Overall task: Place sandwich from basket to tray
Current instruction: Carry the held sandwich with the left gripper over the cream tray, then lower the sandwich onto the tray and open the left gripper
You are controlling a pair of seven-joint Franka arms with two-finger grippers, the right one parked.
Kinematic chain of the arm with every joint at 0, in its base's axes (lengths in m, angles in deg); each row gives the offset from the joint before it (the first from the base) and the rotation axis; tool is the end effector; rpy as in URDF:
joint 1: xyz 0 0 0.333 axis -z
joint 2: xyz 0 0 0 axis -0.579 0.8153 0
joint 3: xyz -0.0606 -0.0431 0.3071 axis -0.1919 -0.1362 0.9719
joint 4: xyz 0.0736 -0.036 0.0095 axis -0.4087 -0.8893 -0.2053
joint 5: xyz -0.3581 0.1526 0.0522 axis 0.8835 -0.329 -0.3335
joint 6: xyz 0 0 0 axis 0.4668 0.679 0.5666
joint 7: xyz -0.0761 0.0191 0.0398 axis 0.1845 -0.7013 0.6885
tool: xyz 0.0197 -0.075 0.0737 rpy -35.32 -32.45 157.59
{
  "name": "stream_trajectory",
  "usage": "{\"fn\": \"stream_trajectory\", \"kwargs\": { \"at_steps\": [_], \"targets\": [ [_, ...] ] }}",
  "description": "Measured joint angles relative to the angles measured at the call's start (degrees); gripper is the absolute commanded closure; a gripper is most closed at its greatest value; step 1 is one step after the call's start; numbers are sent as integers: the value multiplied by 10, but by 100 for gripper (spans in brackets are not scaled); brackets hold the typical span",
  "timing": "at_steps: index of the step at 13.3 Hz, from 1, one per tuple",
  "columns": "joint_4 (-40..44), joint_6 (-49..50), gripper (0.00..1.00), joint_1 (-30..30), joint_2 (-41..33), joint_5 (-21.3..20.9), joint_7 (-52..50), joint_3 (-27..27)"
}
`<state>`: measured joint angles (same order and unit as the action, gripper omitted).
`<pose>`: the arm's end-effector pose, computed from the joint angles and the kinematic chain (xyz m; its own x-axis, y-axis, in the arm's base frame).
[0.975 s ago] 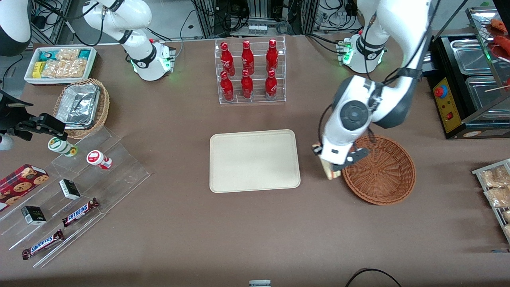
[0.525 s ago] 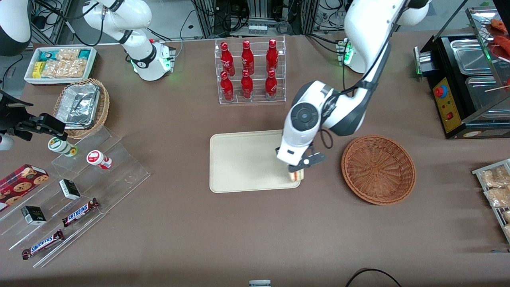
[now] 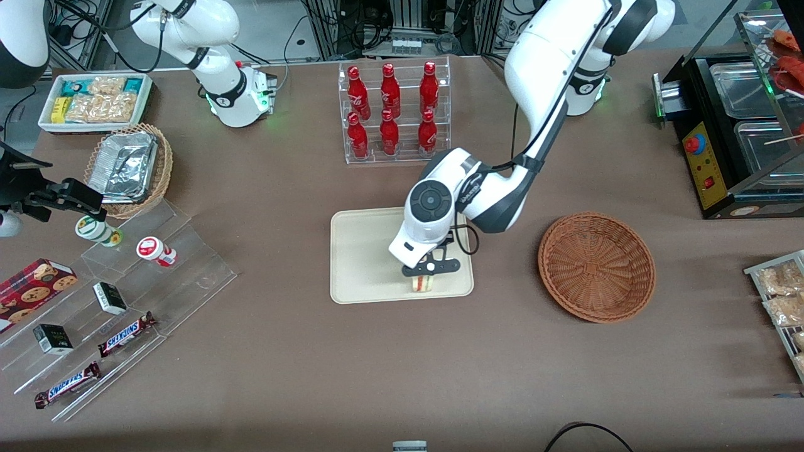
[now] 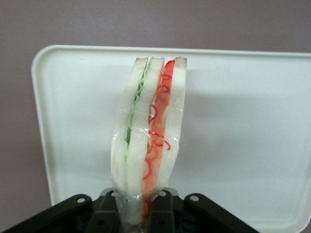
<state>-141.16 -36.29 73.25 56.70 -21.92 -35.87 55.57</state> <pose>0.5399 -0.4888 0.2697 0.9901 0.0745 -0.1192 0.0774 -0.9968 0.0199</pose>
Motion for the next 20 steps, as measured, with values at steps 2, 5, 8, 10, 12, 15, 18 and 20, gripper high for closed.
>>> {"fn": "stream_trajectory", "kwargs": {
  "at_steps": [2,5,8,10,12,15,18,20],
  "targets": [
    [30,12,100,10,26,0,-12,0],
    [83,44,100,16,71,1,-31,0],
    [102,51,100,17,86,2,-58,0],
    [106,56,100,18,86,2,-71,-1],
    [109,60,100,19,86,2,-82,-1],
    [109,61,100,27,86,2,-101,-2],
    [109,60,100,34,86,2,-107,-2],
    [109,60,51,34,86,2,-108,-1]
  ]
}}
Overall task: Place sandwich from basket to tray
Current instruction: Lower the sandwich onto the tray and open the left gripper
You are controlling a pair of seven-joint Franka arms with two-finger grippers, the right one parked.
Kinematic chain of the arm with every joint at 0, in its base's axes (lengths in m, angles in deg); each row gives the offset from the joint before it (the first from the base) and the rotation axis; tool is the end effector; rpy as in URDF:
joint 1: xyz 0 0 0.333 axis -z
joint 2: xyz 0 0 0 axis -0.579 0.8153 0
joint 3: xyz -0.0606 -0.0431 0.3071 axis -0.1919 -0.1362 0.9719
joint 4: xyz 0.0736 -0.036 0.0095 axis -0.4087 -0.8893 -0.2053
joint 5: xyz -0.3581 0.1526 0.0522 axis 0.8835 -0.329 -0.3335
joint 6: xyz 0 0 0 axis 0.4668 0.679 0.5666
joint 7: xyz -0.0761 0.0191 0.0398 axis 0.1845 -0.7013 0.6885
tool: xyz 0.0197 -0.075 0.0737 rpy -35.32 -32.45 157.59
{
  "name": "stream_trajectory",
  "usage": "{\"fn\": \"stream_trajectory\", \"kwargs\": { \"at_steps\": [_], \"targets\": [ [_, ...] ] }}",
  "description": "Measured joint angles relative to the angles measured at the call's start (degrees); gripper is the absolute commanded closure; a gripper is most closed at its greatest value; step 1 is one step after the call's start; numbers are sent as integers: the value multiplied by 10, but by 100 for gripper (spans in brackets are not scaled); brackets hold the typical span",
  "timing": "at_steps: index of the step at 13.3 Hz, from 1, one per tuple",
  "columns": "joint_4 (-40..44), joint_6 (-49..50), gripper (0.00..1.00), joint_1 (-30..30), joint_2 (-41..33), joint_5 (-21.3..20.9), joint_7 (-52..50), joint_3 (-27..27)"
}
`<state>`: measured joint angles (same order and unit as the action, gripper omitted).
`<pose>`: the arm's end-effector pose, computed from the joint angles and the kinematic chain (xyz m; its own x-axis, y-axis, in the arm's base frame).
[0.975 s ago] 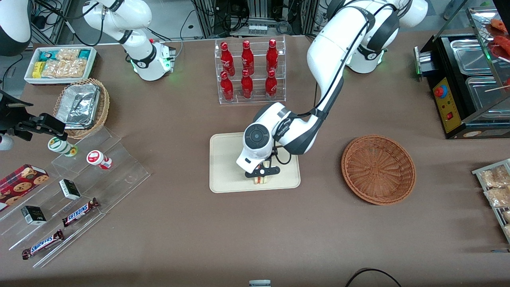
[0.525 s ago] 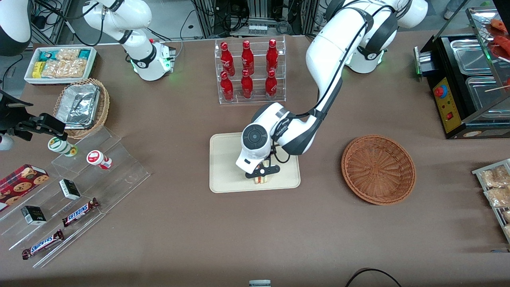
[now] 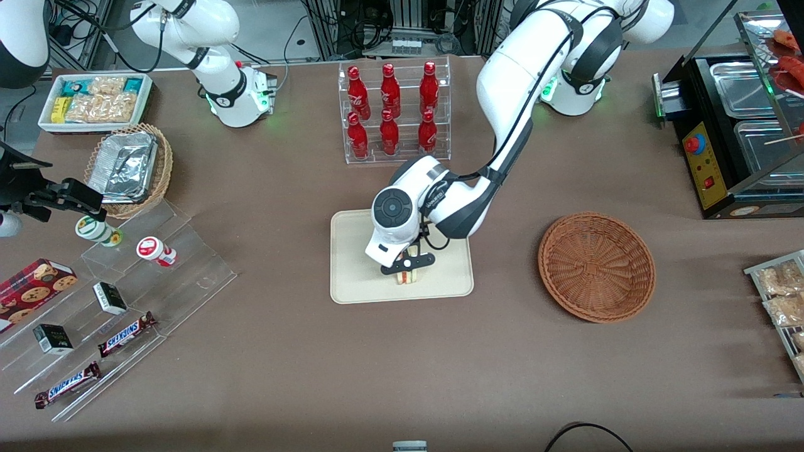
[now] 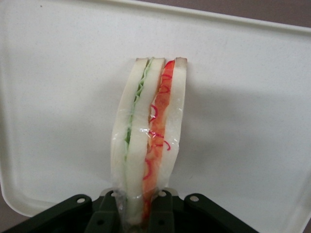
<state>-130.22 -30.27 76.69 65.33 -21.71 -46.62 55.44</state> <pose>0.5259 -0.5330 0.2368 0.9634 0.2080 -0.1693 0.2029 -0.9781 -0.0472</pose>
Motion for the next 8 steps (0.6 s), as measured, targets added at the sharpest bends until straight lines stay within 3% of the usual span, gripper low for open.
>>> {"fn": "stream_trajectory", "kwargs": {
  "at_steps": [1,4,5,8],
  "targets": [
    [0,0,38,0,0,0,0,0],
    [0,-1,14,0,1,0,0,0],
    [0,-1,0,0,1,0,0,0],
    [0,-1,0,0,2,0,0,0]
  ]
}}
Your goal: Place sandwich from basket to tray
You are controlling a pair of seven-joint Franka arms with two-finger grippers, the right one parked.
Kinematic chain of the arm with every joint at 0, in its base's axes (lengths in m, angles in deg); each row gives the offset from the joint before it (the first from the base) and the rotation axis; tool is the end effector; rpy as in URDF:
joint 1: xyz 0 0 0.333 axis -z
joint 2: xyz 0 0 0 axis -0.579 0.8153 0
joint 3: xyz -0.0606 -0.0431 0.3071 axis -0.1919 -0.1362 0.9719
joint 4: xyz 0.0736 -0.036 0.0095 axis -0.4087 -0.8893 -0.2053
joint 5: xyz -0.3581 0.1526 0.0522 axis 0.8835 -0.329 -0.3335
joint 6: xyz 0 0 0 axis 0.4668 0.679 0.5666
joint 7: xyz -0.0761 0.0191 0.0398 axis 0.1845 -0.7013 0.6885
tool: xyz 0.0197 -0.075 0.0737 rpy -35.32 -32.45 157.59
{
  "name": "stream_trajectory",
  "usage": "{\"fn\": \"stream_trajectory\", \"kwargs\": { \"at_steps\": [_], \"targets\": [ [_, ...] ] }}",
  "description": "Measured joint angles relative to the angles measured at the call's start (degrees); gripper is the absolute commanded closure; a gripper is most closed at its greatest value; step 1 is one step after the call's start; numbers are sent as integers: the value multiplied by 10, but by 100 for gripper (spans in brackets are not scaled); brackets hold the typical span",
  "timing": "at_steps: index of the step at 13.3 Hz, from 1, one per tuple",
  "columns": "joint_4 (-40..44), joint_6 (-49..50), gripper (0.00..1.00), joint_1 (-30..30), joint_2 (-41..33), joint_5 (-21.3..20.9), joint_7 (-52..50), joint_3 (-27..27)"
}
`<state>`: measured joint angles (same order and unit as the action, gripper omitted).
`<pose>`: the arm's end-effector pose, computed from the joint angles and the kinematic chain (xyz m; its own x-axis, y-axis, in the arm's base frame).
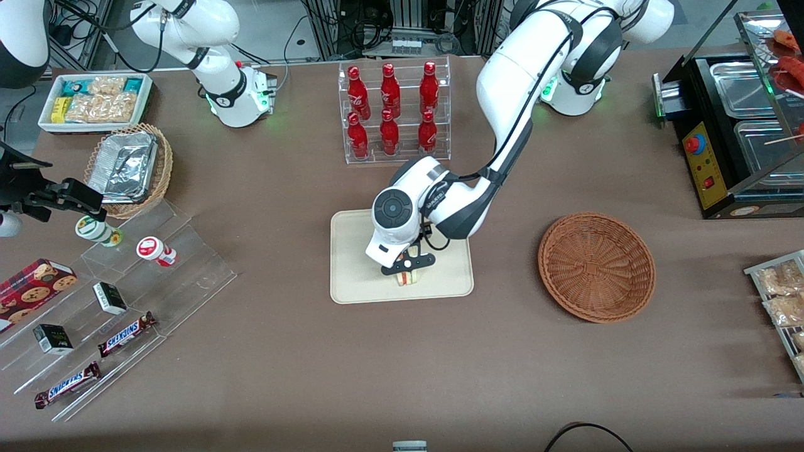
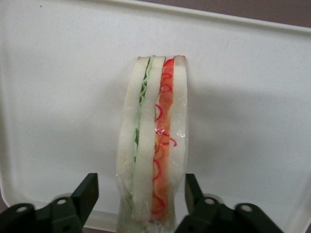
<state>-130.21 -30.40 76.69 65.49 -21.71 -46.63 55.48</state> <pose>0.5262 -0.5327 0.2349 0.9632 0.2090 -0.1692 0.2038 -0.9779 -0.0478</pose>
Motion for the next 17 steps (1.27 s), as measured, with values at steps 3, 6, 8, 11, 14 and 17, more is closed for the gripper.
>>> {"fn": "stream_trajectory", "kwargs": {
  "at_steps": [3,6,8,11,14,17],
  "targets": [
    [7,0,0,0,-1,0,-1,0],
    [24,26,0,-1,-17,0,-1,1],
    [29,59,0,-2,-45,0,-1,2],
    [29,108,0,-10,-83,0,31,6],
    [29,151,0,-35,-109,-1,123,9],
    [29,213,0,-63,-137,-6,201,23]
  ]
}}
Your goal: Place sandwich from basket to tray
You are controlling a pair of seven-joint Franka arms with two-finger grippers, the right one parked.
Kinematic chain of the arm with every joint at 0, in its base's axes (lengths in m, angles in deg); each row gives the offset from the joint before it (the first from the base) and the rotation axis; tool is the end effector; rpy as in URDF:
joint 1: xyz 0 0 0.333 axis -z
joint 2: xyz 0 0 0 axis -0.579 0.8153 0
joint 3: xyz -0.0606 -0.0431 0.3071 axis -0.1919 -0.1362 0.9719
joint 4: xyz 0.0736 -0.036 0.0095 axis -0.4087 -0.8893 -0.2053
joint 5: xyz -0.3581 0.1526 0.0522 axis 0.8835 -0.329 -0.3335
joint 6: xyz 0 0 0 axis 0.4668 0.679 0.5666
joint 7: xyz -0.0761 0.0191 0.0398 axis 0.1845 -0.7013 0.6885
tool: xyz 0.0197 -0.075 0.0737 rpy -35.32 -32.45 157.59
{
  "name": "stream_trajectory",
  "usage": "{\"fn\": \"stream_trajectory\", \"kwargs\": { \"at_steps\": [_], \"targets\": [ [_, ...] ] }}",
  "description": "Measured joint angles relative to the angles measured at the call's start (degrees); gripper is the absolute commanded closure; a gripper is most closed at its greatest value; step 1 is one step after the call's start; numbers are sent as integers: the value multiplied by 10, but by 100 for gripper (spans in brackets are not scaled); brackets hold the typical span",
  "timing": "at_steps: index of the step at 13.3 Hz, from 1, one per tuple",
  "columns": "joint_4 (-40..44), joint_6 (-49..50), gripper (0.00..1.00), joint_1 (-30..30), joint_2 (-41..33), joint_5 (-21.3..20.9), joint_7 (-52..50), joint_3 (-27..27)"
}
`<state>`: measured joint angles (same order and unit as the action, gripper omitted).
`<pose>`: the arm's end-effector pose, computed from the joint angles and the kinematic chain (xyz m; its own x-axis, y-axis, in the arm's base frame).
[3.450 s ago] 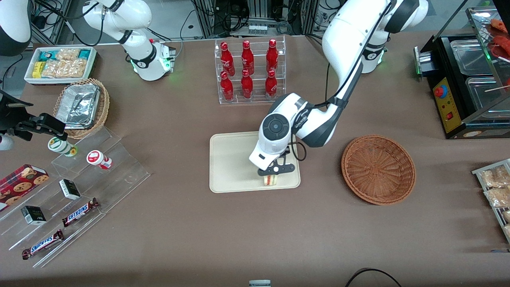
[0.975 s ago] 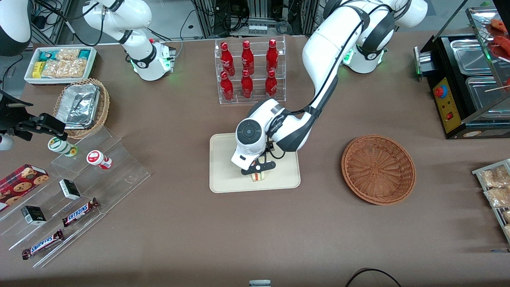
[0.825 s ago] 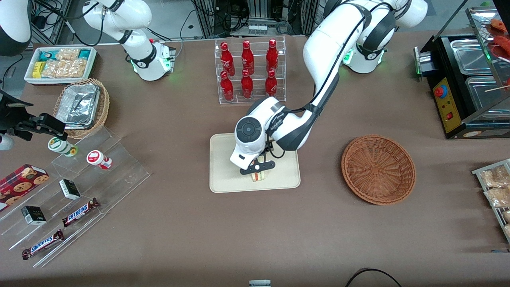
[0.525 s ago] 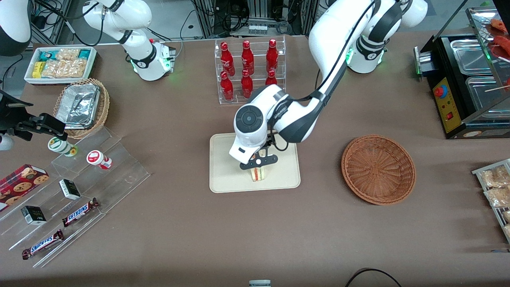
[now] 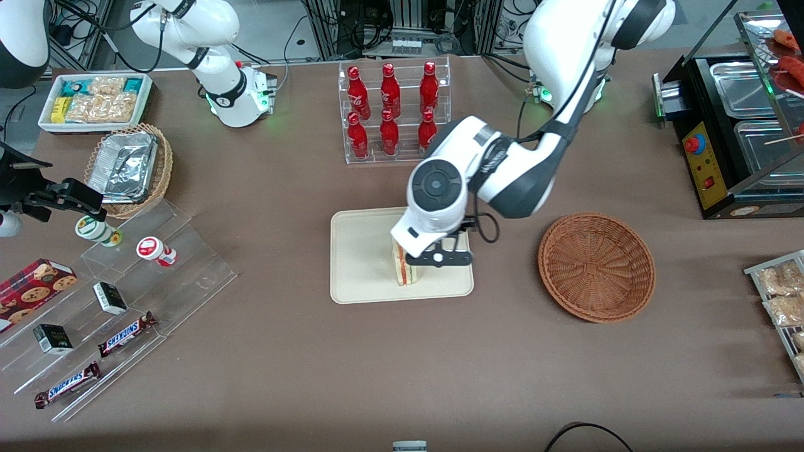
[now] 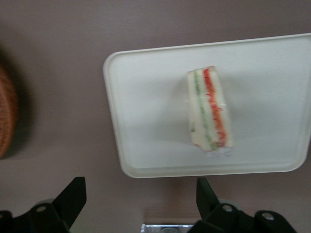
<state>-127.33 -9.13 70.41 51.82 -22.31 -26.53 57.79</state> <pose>0.5680 -0.4355 0.4068 0.9765 -0.0214 -0.2146 -0.0375 -0.9968 -0.0712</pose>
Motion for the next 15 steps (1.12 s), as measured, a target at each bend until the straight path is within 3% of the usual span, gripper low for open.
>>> {"fn": "stream_trajectory", "kwargs": {
  "at_steps": [3,9,15],
  "targets": [
    [-5,53,0,-51,-35,0,28,8],
    [-102,61,0,-168,-130,1,201,11],
    [-184,61,0,-255,-205,1,290,9]
  ]
}}
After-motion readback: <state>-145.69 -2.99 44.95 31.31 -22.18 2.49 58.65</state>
